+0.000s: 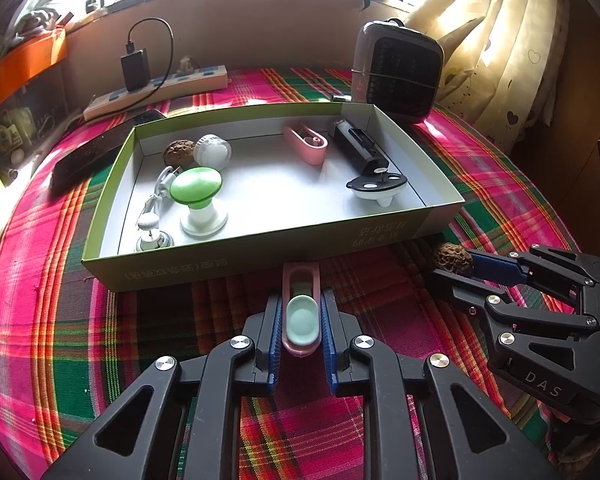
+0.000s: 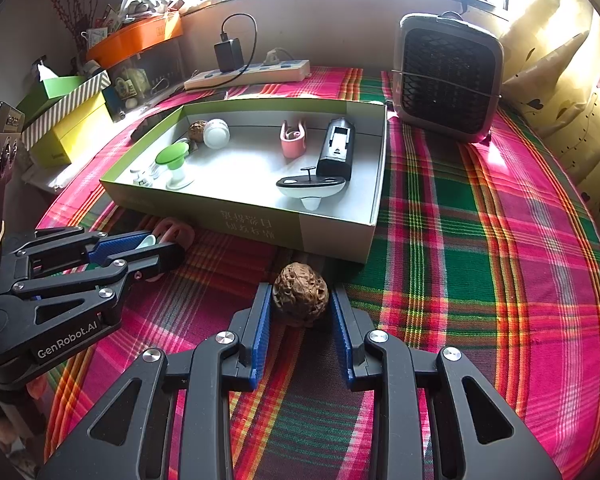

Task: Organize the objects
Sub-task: 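Lift the pink-teal item and walnut, carry both over the box and lower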

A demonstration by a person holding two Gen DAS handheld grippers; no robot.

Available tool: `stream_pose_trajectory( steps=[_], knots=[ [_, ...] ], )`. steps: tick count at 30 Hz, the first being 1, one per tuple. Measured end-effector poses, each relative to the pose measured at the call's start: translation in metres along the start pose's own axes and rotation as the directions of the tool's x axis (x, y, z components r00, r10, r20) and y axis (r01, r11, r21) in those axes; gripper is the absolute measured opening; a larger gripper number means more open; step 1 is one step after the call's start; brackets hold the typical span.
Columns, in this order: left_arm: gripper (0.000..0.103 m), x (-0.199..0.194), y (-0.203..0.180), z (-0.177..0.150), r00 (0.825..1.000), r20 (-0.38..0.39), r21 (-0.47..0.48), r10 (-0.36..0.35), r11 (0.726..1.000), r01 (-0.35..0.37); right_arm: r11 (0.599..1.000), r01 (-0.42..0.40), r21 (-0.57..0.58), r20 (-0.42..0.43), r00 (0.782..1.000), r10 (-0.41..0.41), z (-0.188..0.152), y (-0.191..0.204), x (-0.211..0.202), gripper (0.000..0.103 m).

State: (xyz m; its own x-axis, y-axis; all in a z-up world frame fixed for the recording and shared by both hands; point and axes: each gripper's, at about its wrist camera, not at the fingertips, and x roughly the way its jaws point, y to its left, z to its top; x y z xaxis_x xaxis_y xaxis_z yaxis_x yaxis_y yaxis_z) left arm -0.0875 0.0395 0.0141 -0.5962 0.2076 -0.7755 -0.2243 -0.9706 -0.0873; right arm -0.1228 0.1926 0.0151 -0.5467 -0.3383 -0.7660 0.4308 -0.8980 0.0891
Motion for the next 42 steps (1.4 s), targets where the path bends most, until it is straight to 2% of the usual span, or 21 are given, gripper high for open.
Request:
stream_pose_trajectory(
  steps=[9,21,33,42],
  knots=[
    [0.016,-0.002,-0.001,0.000,1.000,0.000,-0.003,-0.012,1.000,0.012,1.000,0.014,-0.012,0.002,1.000,-0.014,0.000,0.001,0.000,0.030],
    [0.016,-0.017,0.001,0.009,0.999,0.038,-0.002,-0.035,0.999,0.035,1.000,0.002,-0.019,0.036,0.999,-0.001,0.008,0.005,-0.017,0.030],
    [0.016,-0.025,0.009,0.026,0.997,0.074,-0.004,-0.038,0.999,0.039,0.999,-0.001,-0.044,0.086,0.996,0.005,0.041,0.016,-0.023,0.030],
    [0.016,-0.016,0.016,0.041,0.996,0.077,-0.012,-0.032,0.999,0.033,0.998,0.016,-0.065,0.095,0.995,-0.010,0.072,0.015,-0.008,0.030]
  ],
)
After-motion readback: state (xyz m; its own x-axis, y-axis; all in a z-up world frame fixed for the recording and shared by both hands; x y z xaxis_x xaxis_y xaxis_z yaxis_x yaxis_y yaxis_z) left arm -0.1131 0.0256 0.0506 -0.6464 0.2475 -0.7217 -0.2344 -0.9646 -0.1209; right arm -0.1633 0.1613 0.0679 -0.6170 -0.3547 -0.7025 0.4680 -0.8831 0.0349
